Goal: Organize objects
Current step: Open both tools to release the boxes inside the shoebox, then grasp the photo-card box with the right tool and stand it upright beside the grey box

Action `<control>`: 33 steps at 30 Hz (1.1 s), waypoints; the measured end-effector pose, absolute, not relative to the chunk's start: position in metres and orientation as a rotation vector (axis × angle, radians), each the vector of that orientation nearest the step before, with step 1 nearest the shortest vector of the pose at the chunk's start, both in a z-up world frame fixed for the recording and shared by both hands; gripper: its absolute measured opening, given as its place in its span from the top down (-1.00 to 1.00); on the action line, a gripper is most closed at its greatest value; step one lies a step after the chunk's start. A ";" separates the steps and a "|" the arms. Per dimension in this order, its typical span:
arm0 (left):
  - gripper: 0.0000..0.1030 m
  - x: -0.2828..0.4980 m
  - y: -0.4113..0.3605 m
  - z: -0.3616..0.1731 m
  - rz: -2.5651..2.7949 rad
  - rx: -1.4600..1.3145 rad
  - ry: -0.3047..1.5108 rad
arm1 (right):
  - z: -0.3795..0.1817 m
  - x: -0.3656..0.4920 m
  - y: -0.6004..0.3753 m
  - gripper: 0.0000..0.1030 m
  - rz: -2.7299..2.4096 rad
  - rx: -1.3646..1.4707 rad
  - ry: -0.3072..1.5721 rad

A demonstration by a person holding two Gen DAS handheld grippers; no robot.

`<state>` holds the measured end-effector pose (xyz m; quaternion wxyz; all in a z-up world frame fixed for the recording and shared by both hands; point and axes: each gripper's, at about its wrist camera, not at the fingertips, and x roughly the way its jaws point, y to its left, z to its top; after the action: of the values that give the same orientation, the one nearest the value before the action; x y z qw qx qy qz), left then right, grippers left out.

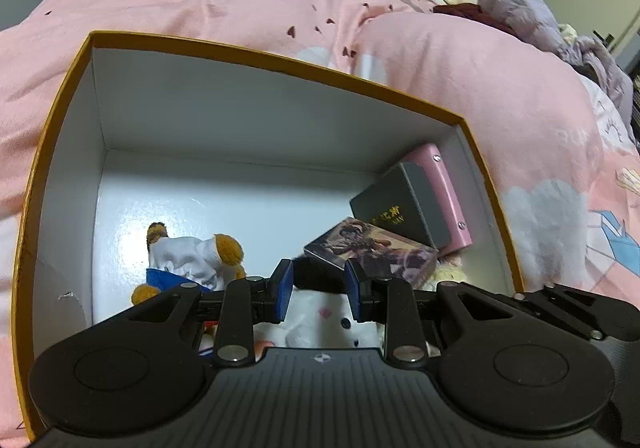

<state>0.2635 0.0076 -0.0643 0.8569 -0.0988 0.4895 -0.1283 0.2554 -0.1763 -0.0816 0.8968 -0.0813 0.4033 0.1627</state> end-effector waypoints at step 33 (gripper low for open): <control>0.40 0.293 0.023 -0.077 -0.220 -0.251 1.012 | -0.086 0.346 -0.164 0.35 0.300 -0.089 0.803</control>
<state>0.2933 0.0233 -0.0766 0.8614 -0.1195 0.4825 -0.1048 0.3463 -0.1645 -0.0863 0.9086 -0.0433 0.3891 0.1455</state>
